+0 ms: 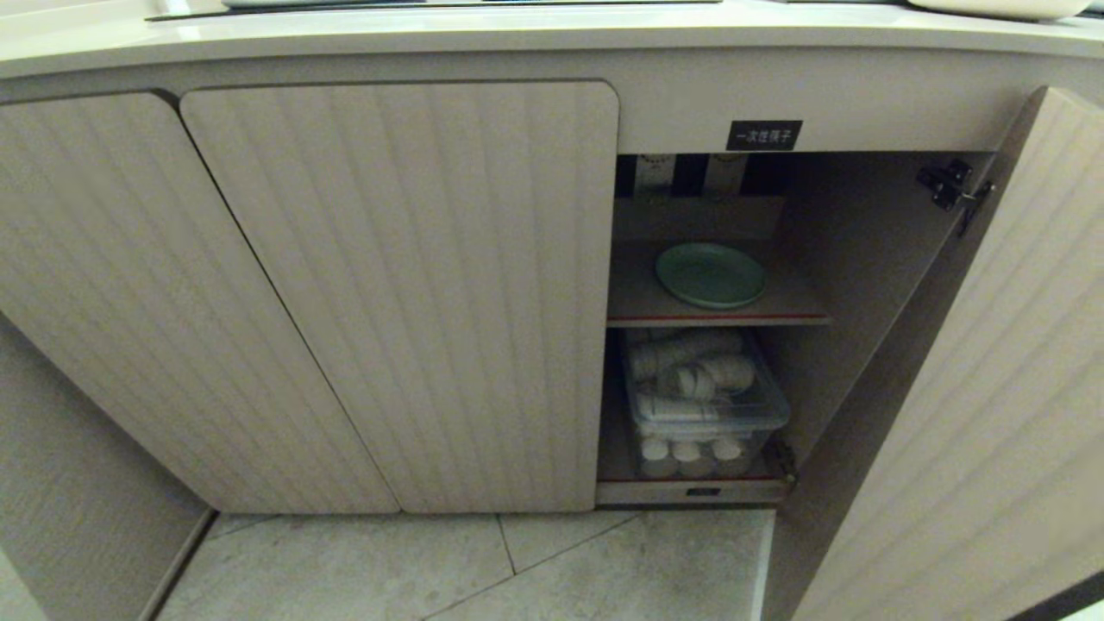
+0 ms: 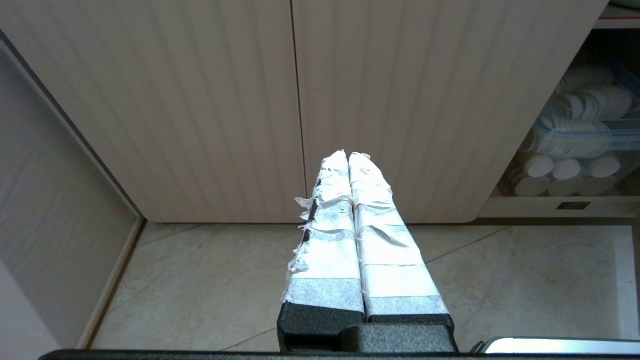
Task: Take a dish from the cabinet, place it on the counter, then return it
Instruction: Close the cabinet door
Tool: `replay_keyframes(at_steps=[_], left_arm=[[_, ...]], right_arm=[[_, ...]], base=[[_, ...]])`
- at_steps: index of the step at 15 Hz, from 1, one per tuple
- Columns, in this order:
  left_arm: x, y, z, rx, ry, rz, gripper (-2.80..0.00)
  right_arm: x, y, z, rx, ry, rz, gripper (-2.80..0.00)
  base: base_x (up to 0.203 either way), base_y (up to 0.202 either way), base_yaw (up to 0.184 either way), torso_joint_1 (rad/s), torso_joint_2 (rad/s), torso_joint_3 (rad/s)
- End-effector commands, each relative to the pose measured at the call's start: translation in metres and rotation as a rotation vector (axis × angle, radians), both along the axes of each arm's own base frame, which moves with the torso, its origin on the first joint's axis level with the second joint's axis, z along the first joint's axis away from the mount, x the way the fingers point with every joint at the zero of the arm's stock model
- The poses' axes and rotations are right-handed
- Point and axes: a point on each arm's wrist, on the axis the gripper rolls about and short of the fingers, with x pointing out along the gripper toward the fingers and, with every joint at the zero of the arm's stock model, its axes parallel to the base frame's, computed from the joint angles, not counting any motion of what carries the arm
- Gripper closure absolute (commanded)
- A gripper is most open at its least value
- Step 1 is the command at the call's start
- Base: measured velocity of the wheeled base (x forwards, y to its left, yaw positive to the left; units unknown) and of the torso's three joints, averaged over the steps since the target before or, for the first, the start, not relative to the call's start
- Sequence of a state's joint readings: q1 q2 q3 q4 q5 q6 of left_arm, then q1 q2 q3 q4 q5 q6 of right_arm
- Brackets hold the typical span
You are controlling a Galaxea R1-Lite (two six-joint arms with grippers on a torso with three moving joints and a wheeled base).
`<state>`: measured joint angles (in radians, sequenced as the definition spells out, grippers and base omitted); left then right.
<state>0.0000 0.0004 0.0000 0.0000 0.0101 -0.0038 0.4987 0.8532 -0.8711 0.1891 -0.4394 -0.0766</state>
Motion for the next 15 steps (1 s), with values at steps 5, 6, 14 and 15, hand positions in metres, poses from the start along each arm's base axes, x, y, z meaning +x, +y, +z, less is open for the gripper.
replay_keyframes(at_steps=[5, 6, 14, 15], left_arm=[[0.0, 0.0, 0.0, -0.001, 0.0, 0.001, 0.0], [0.0, 0.0, 0.0, -0.001, 0.0, 0.001, 0.0], [0.0, 0.0, 0.0, -0.001, 0.0, 0.001, 0.0], [0.0, 0.0, 0.0, -0.001, 0.0, 0.001, 0.0]], right_arm=[[0.046, 0.025, -0.003, -0.018, 0.033, 0.001, 0.0], [0.052, 0.028, -0.004, -0.017, 0.032, 0.002, 0.0], [0.098, 0.054, -0.009, 0.008, 0.035, -0.003, 0.0], [0.103, 0.056, -0.01, 0.008, 0.04, -0.004, 0.0]], base=[[0.0, 0.0, 0.0, 0.0, 0.0, 0.0], [0.0, 0.0, 0.0, 0.0, 0.0, 0.0], [0.0, 0.0, 0.0, 0.0, 0.0, 0.0], [0.0, 0.0, 0.0, 0.0, 0.0, 0.0]])
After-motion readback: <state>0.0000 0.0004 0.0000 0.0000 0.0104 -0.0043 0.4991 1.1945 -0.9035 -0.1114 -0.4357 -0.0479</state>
